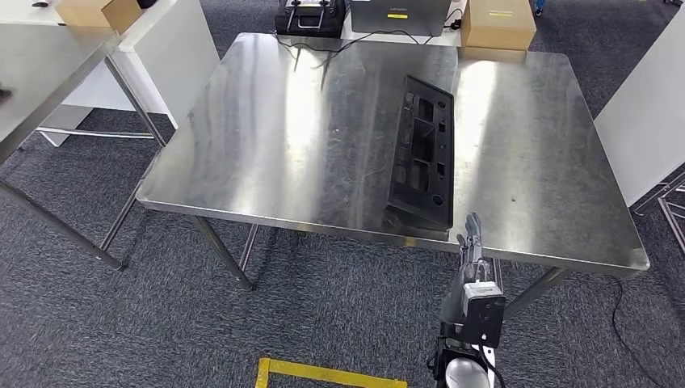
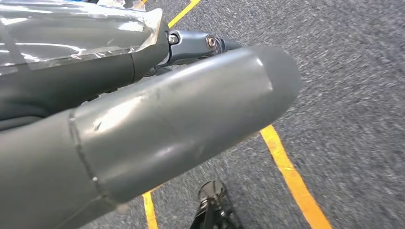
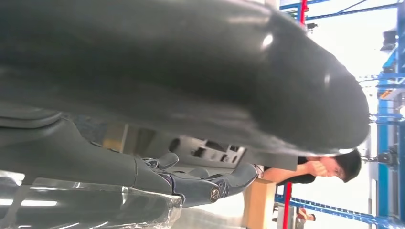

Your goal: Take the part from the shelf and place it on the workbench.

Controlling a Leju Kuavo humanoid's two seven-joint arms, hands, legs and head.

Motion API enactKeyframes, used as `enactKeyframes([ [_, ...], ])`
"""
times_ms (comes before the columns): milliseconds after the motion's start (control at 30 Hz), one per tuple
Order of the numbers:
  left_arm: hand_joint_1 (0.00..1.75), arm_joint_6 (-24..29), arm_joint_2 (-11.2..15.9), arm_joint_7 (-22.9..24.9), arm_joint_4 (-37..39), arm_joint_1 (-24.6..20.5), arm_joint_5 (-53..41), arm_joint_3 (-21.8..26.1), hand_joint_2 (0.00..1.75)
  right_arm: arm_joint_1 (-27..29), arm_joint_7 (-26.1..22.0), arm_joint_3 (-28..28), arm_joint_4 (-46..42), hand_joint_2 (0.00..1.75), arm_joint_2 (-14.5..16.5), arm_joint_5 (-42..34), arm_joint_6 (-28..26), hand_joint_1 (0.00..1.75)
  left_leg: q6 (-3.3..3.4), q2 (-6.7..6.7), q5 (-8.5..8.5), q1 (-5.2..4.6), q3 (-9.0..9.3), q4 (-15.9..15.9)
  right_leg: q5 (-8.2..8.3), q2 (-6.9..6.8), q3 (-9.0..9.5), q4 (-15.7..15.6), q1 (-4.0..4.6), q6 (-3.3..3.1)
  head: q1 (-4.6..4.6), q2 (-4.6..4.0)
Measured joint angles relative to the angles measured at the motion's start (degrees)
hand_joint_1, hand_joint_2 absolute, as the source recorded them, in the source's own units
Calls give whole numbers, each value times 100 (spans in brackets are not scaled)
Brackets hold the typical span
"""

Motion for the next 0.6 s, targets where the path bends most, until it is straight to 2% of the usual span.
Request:
enactKeyframes([
  [33, 0, 19, -9, 26, 1, -12, -21, -2, 0, -29, 13, -10, 64, 0, 19, 9, 1, 0, 29, 8, 64, -24, 206, -326, 43, -3, -17, -9, 3, 23, 5, 0],
  [67, 0, 40, -18, 50, 1, -24, -37, -3, 0, -62, 25, -17, 145, 0, 40, 16, 2, 0, 49, 13, 77, -52, 309, -526, 83, -10, -22, -18, -2, 56, -2, 0],
  [100, 0, 57, -26, 72, 2, -35, -46, -5, 0, -94, 34, -24, 233, 0, 62, 20, 6, 0, 56, 20, 76, -79, 318, -594, 126, -19, -17, -35, -15, 99, -7, 0],
  [167, 0, 81, -44, 102, 2, -45, -51, -7, 0, -159, 39, -37, 436, 0, 104, 25, 15, 0, 100, 26, 204, -100, 255, -654, 203, -34, -14, -80, -26, 181, -27, 0],
  [200, 0, 88, -52, 112, 2, -55, -52, -8, 0, -186, 40, -48, 534, 0, 121, 25, 20, 0, 125, 32, 291, -94, 221, -701, 161, -34, -51, -61, -23, 195, -28, 0],
  [233, 0, 95, -61, 117, 2, -62, -53, -10, 0, -209, 40, -59, 624, 0, 132, 24, 22, 0, 152, 40, 388, -81, 170, -749, 22, -31, -112, 44, -17, 181, -22, 0],
  [267, 0, 103, -69, 121, 2, -68, -55, -11, 0, -227, 41, -69, 708, 0, 135, 21, 24, 0, 165, 49, 480, -69, 107, -780, -205, -28, -191, 263, -18, 147, -13, 0],
  [333, 0, 109, -85, 124, 2, -69, -57, -13, 0, -250, 41, -90, 863, 0, 138, 12, 26, 0, 183, 60, 617, -80, -60, -779, -715, -24, -347, 958, -28, 104, 7, 0],
  [367, 0, 102, -95, 119, 2, -67, -58, -13, 0, -259, 41, -102, 939, 0, 138, 7, 27, 0, 179, 65, 680, -85, -134, -772, -850, -24, -371, 1273, -30, 124, 10, 0],
  [400, 0, 92, -104, 110, 2, -66, -60, -13, 0, -268, 40, -118, 1008, 0, 138, 3, 27, 0, 175, 71, 741, -88, -213, -762, -877, -24, -324, 1453, -30, 171, 10, 0],
  [433, 0, 81, -113, 101, 2, -66, -61, -14, 0, -277, 40, -133, 1064, 0, 140, -1, 27, 0, 165, 74, 796, -89, -285, -748, -802, -24, -180, 1422, -30, 230, 11, 0],
  [467, 0, 71, -120, 95, 2, -67, -61, -15, 0, -289, 40, -148, 1112, 0, 144, -4, 26, 0, 153, 75, 844, -89, -349, -727, -689, -24, 64, 1177, -30, 279, 10, 0],
  [500, 0, 68, -127, 95, 2, -67, -62, -16, 0, -308, 40, -161, 1151, 0, 148, -9, 26, 0, 135, 76, 884, -89, -416, -698, -617, -25, 371, 774, -30, 301, 13, 0],
  [533, 0, 68, -136, 102, 2, -67, -62, -17, 0, -334, 42, -172, 1186, 0, 153, -13, 25, 0, 111, 75, 921, -96, -474, -664, -604, -24, 678, 337, -19, 293, 11, 0],
  [567, 0, 71, -145, 114, 3, -67, -64, -17, 0, -358, 44, -183, 1219, 0, 156, -20, 23, 0, 81, 78, 956, -102, -516, -638, -629, -23, 891, -1, -8, 268, 9, 0],
  [600, 0, 75, -156, 131, 3, -68, -68, -17, 0, -379, 48, -193, 1251, 0, 158, -28, 21, 0, 49, 81, 992, -103, -544, -621, -671, -22, 992, -207, 7, 230, 10, 0],
])
